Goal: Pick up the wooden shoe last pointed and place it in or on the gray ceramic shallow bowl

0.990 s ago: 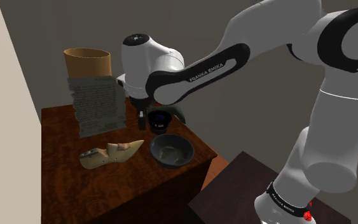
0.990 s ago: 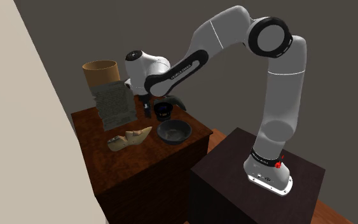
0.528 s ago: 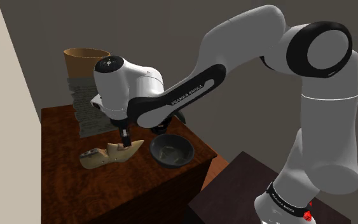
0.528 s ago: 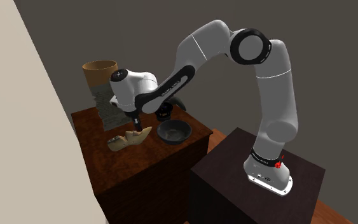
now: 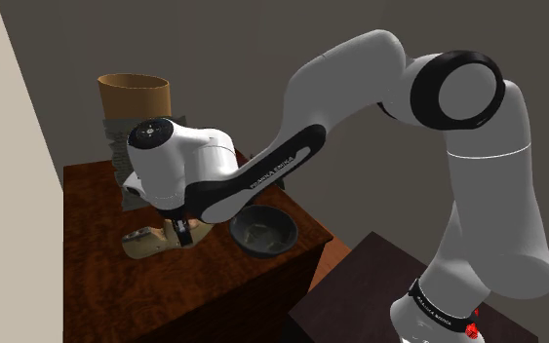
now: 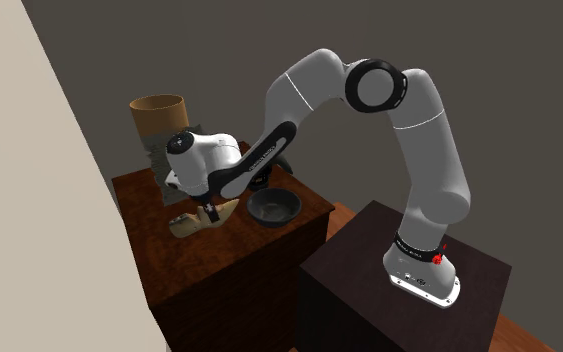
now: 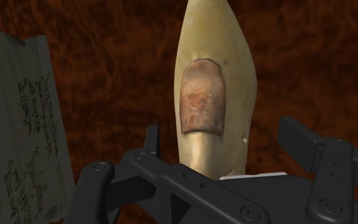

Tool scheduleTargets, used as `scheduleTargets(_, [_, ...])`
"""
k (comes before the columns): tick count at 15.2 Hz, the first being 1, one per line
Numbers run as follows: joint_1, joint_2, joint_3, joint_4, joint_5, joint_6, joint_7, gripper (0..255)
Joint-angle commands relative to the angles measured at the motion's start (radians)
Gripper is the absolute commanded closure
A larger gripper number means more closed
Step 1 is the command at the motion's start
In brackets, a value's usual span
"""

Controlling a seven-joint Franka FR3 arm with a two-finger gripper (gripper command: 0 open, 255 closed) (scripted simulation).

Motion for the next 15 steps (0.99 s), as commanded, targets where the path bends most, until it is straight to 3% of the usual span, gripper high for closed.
scheduleTargets(1, [-0.001, 0.016, -0.008, -0.004, -0.012, 0.019, 0.007, 0])
scheduleTargets(10, [-0.001, 0.029, -0.014, -0.003, -0.021, 0.032, 0.012, 0])
scheduleTargets(11, [-0.001, 0.029, -0.014, -0.003, -0.021, 0.032, 0.012, 255])
scheduleTargets(15, [-0.002, 0.029, -0.014, -0.004, -0.021, 0.032, 0.012, 255])
